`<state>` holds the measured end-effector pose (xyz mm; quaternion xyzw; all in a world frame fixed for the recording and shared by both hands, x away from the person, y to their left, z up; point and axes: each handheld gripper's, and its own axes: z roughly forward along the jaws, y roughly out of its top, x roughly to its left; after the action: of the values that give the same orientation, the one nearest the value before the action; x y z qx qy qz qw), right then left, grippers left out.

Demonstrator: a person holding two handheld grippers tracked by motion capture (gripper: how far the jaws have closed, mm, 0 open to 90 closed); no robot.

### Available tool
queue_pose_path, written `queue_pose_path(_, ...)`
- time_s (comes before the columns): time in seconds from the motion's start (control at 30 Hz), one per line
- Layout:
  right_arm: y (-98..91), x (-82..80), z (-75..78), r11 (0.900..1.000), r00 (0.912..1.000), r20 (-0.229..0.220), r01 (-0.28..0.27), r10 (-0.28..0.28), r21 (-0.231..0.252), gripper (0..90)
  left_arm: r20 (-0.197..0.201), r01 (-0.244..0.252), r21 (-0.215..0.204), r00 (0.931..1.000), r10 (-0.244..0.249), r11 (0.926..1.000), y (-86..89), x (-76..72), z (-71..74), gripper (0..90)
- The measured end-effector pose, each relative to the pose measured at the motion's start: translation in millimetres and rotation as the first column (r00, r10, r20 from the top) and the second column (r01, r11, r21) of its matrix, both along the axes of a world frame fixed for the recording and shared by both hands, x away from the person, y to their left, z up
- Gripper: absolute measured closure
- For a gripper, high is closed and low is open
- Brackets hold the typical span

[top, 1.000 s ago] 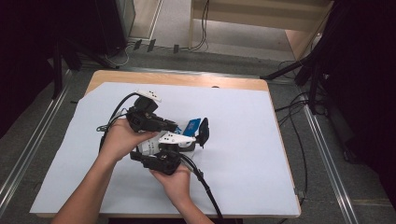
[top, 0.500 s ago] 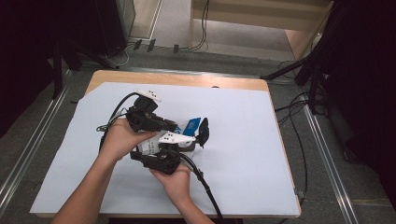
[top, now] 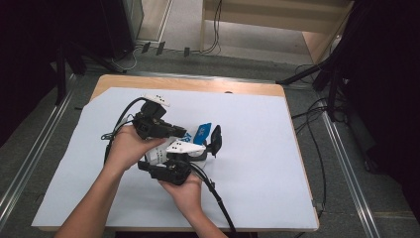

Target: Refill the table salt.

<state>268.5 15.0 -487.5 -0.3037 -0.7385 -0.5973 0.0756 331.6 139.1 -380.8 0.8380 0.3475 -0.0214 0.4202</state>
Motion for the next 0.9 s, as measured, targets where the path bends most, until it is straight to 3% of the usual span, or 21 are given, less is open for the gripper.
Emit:
queue_pose_path(0.2,0.6,-1.0,0.2,0.9999,0.9999,0.009,0.011,-0.011,-0.006,65.0,0.000,0.011,-0.003,0.9999,-0.011,0.9999,-0.6,-0.8,0.4,89.1)
queue_pose_path(0.33,0.3,1.2,-1.9,0.9986,0.9992,-0.040,0.005,-0.002,0.052,68.4,0.009,0.001,-0.010,1.0000,-0.001,1.0000,1.8,-1.0,2.0,86.5)
queue_pose_path(0.37,-0.2,1.7,-2.4,0.9976,0.9985,-0.055,0.004,0.000,0.069,73.6,0.008,0.001,-0.014,1.0000,-0.001,0.9999,2.6,-1.1,2.4,85.3)
queue_pose_path(0.43,-1.9,3.1,-3.4,0.9961,0.9980,-0.062,0.010,-0.004,0.088,74.6,0.015,-0.001,-0.011,0.9999,0.002,0.9999,4.5,-1.3,3.8,84.4)
queue_pose_path(0.63,0.3,1.7,-4.9,0.9984,0.9982,-0.059,-0.004,0.008,0.057,72.9,0.001,0.003,0.052,1.0000,-0.003,0.9987,-2.1,-2.3,0.7,89.1)
queue_pose_path(0.9,2.5,1.1,-3.1,0.9986,0.9983,-0.053,-0.021,0.023,0.048,67.5,-0.016,0.015,0.071,0.9998,-0.014,0.9974,-4.0,-3.5,1.1,89.0)
